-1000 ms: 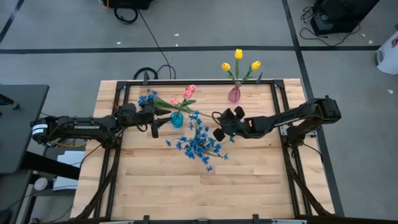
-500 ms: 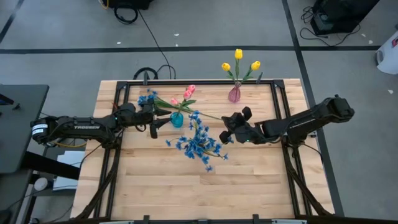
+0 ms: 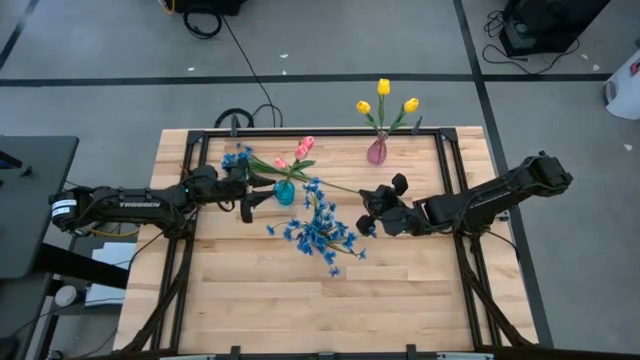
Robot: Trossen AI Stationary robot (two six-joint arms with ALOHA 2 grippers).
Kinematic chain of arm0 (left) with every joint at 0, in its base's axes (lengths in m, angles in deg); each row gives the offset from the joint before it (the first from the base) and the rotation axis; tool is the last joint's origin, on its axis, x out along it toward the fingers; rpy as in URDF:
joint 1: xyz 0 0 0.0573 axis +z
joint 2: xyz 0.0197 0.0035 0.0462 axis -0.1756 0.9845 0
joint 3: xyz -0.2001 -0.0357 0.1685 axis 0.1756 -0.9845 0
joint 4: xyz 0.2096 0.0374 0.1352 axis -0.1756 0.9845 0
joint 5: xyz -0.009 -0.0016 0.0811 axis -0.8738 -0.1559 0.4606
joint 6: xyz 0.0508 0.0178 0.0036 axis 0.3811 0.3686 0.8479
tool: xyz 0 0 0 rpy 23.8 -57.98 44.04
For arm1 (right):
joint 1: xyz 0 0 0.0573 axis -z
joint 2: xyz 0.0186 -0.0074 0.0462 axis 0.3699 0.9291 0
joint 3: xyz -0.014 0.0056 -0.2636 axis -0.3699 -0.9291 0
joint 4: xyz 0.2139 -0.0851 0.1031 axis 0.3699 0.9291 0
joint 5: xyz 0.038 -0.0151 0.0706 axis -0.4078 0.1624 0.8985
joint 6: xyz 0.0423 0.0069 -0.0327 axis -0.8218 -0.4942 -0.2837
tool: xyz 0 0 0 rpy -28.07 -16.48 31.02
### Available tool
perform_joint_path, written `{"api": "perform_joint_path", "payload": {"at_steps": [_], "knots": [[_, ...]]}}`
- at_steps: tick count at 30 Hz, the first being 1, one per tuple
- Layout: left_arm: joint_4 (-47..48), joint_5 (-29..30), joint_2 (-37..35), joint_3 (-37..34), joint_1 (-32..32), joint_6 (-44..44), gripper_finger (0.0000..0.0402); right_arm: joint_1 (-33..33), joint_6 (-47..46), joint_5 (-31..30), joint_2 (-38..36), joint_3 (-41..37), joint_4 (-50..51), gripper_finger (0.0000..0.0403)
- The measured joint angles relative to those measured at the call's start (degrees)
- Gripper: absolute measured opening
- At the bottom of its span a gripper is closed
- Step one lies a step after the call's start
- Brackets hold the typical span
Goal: Sort flowers into vase by color
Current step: Put the pink flower into the blue vase
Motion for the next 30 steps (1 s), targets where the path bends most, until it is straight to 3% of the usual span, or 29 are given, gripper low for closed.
{"api": "perform_joint_path", "payload": {"at_steps": [5,16,22,30], "knots": [[-0.59,-0.14,0.0,0.0,-0.01,0.01,0.0165,4.37,-0.79,2.5,1.66,-3.21,-0.49,0.0037],[-0.73,-0.16,0.0,0.0,-0.01,0.02,0.0165,21.88,9.84,25.35,2.19,-18.16,-26.18,0.0133],[-0.94,-0.17,0.0,0.0,-0.01,0.22,0.0165,28.6,15.37,38.21,8.65,-19.15,-29.8,0.0136],[-0.52,-0.19,0.0,0.0,-0.01,0.25,0.0165,29.84,18.5,41.83,21.83,-19.12,-42.63,0.0134]]}}
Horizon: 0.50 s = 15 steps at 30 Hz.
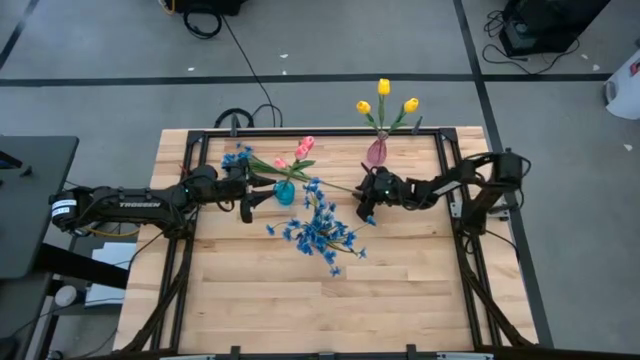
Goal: Sort flowers into vase by color
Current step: Put the pink flower into the blue vase
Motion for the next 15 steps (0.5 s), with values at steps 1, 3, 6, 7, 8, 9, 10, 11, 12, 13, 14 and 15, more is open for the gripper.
{"api": "perform_joint_path", "payload": {"at_steps": [1,3,6,7,8,9,10,11,12,13,14,15], "knots": [[0.19,0.0,0.0,0.0,0.0,0.0,0.0165,0.0,0.02,0.21,1.1,0.08,-0.92,0.0134],[0.24,0.02,0.0,0.0,0.0,0.0,0.0165,0.0,0.06,0.67,2.97,0.12,-2.24,0.0134],[0.08,0.01,0.0,0.0,0.0,0.0,0.0165,-0.01,0.08,0.53,4.76,0.23,-3.04,0.0133],[0.04,0.01,0.0,0.0,0.0,0.0,0.0165,-0.11,0.04,0.2,5.01,0.27,-2.85,0.0131],[0.01,0.02,0.0,0.0,0.0,0.0,0.0165,-0.24,-0.16,-0.36,5.05,0.37,-2.24,0.0126],[-0.1,0.02,0.0,0.0,0.0,0.0,0.0165,-0.43,-0.42,-0.81,5.05,0.42,-1.22,0.0119],[-0.25,0.02,0.0,0.0,0.0,0.0,0.0165,-0.65,-0.67,-1.32,5.05,0.48,-0.68,0.0108],[-0.29,0.0,0.0,0.0,0.0,0.0,0.0165,-0.86,-1.09,-1.84,4.92,0.5,-0.28,0.0094],[-0.37,0.01,0.0,0.0,0.0,0.0,0.0165,-1.04,-1.49,-2.16,4.86,0.54,0.16,0.0076],[-0.39,0.01,0.0,0.0,0.0,0.0,0.0165,-1.22,-1.77,-2.22,4.88,0.54,0.32,0.0057],[-0.38,0.01,0.0,0.0,0.0,0.0,0.0165,-1.3,-2.15,-2.22,4.86,0.54,0.46,0.0036],[-0.35,0.0,0.0,0.0,0.0,0.0,0.0165,-1.33,-2.6,-2.24,4.86,0.54,0.55,0.0019]]}}
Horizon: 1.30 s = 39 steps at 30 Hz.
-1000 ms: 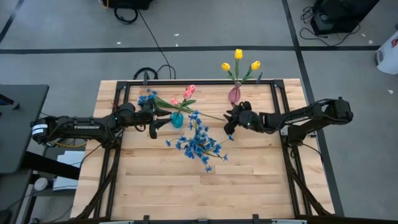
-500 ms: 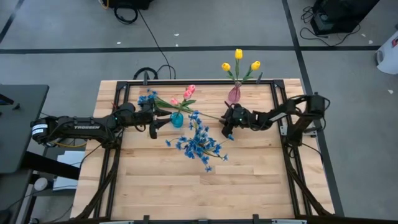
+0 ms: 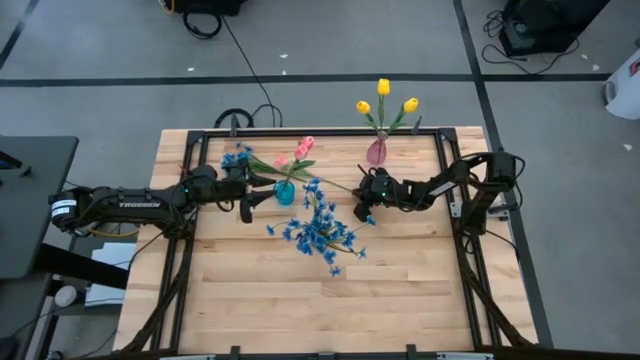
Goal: Sort flowers into vase by color
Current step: Put the pink flower into the blue vase
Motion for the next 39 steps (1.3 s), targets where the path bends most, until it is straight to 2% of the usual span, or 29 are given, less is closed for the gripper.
{"api": "perform_joint_path", "payload": {"at_steps": [8,12,18,26,30,35,39], "knots": [[-0.35,-0.86,0.0,0.0,0.0,1.27,0.0165,-0.69,-4.9,-0.24,-0.08,0.15,1.86,0.0006],[-0.19,-1.05,0.0,0.0,0.0,1.29,0.0165,-1.52,-5.34,-1.11,-2.53,-0.17,3.89,0.0004],[0.03,-2.21,0.0,0.0,0.0,1.29,0.0165,-1.73,-4.61,-1.22,-12.41,-0.96,12.95,0.0002],[0.38,-2.56,-0.02,0.0,0.0,1.43,0.0165,-4.31,-3.92,-7.66,-29.56,-0.59,20.83,0.0001],[-0.33,-2.56,-0.02,0.0,0.0,1.51,0.0165,-6.72,-3.62,-10.43,-35.48,-0.59,23.75,0.0001],[-0.22,-2.56,-0.02,0.0,0.0,1.44,0.0165,-9.89,-2.08,-15.01,-39.87,-0.52,24.26,0.0],[-0.27,-2.56,-0.02,0.0,0.0,1.33,0.0165,-13.23,2.36,-17.08,-42.43,-0.52,17.73,0.0]]}}
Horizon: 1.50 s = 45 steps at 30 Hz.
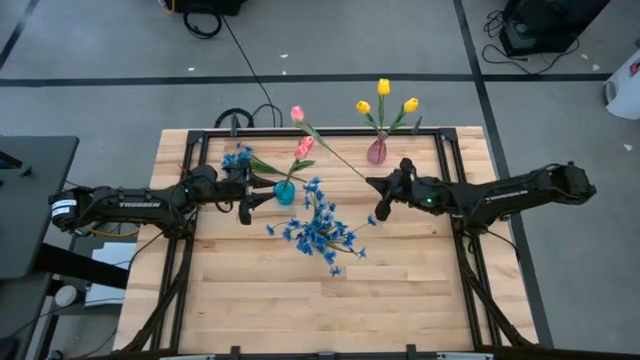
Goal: Sort flowers into vase by color
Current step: Put the pink flower into the blue vase
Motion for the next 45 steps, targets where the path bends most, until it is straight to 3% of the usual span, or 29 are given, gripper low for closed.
{"api": "perform_joint_path", "payload": {"at_steps": [8,12,21,28,36,45], "knots": [[-2.13,0.0,0.02,0.0,0.0,-3.37,0.0165,-9.84,12.94,-10.37,-4.72,0.11,-13.05,0.0],[-4.86,0.06,0.02,1.24,-1.42,-6.17,0.0165,-13.05,16.0,-6.23,-4.87,0.11,-18.57,0.0],[0.74,0.0,0.07,11.33,-7.14,0.56,0.0165,-18.21,19.62,-1.54,-1.11,0.15,-28.62,0.0],[1.76,1.16,4.69,21.66,-6.72,6.15,0.0165,-12.57,20.96,2.49,5.15,3.75,-30.52,0.0],[5.45,-1.64,12.15,31.43,-3.2,7.57,0.0165,-3.46,21.62,14.48,13.21,15.71,-21.3,0.0001],[3.14,-3.78,14.38,33.55,-2.91,7.77,0.0169,0.51,24.92,19.51,18.83,23.52,-19.06,0.0001]]}}
